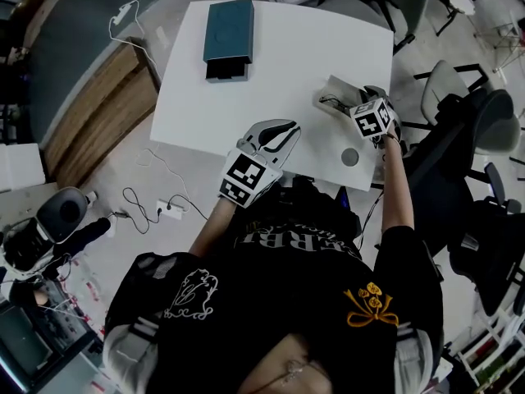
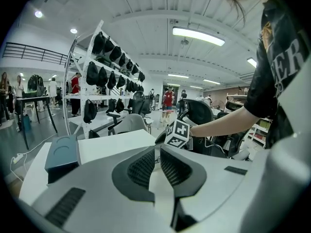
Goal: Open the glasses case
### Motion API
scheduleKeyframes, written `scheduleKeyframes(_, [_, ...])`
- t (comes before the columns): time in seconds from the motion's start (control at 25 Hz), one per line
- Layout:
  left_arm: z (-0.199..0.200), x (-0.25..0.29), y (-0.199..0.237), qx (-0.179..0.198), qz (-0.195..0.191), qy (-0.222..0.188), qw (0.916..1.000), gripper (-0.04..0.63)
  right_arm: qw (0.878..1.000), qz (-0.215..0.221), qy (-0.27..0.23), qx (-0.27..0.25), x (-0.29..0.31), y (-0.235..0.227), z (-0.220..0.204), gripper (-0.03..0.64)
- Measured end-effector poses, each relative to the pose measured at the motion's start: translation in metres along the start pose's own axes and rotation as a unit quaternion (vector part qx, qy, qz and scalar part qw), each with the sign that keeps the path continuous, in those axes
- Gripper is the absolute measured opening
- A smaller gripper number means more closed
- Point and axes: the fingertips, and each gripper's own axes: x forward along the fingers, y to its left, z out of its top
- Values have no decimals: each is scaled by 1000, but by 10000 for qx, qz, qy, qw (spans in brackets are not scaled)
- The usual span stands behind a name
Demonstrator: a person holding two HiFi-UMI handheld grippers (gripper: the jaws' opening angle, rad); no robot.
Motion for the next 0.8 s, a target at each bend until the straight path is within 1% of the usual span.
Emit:
scheduleKeyframes(0.08, [-1, -5, 2, 11, -18, -14, 10000, 44, 9999, 58, -65, 135, -6, 7, 2, 98])
scheduleKeyframes(0.24, [-2, -10, 4, 31, -127, -39, 9999, 44, 9987, -89, -326, 370, -31, 12, 12, 97])
scheduleKeyframes(0.36, [-5, -16, 6, 58, -195, -34, 9998, 44, 9955, -228, -602, 691, -56, 20, 23, 94])
scheduleKeyframes(0.56, [-6, -24, 3, 133, -424, -100, 9990, 44, 9836, -390, -1139, 1344, -107, 41, 40, 92])
scheduleKeyframes(0.8, [-11, -35, 4, 261, -758, -137, 9967, 44, 9642, -654, -1638, 1981, -156, 72, 61, 91])
